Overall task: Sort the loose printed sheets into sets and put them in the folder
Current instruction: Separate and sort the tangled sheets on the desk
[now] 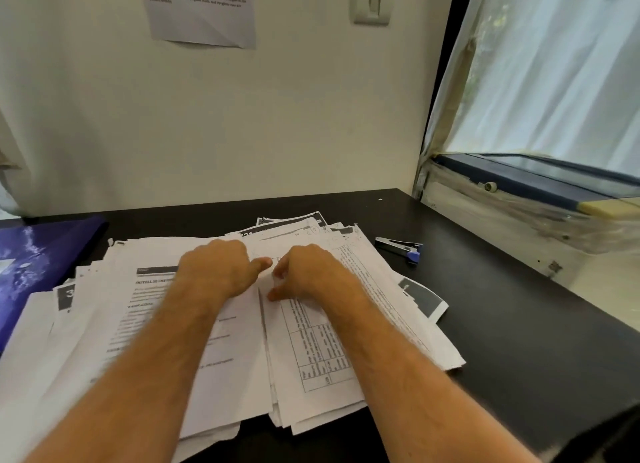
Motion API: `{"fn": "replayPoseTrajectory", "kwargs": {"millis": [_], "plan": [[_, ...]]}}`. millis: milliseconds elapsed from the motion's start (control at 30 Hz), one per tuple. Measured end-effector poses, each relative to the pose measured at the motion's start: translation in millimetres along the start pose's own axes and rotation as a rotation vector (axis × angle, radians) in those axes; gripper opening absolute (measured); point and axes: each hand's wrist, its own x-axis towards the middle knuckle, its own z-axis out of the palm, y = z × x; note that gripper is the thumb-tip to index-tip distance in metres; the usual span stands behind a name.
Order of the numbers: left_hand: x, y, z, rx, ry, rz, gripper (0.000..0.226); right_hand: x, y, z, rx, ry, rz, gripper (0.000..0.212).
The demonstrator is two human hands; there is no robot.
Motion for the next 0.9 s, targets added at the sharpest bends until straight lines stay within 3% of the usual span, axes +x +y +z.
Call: {"fn": "replayPoseTrajectory", "kwargs": {"millis": [100,200,300,633,833,900], "plan": [[7.1,23.4,1.3,-0.088,0.156,0.121,0.044,2.9,8.7,7.6,0.042,0.027,-0.025,0.042],[11.3,25.4,21.1,-0.084,0.187,0.207,0.053,7.4,14.5,11.5,0.073,0.111,-0.054,0.028],[22.7,15.7,44.4,-0.099,0.062,0.237,0.069,14.6,24.2,8.2,0.107,0.15,-0.023,0.022],[25.9,17.4,47.3,-0.296,0.108,0.202,0.068,14.9,49.1,-4.9,0.21,0.2,0.064,0.061],[29.7,16.9,46.7,-0.468,0.271,0.229,0.036,20.9,35.2,8.1,0.186,0.273,-0.096,0.071],[29.9,15.9,46.9,-0.525,0.301,0.24,0.025,21.8,32.7,11.0,0.18,0.32,-0.144,0.064]]}}
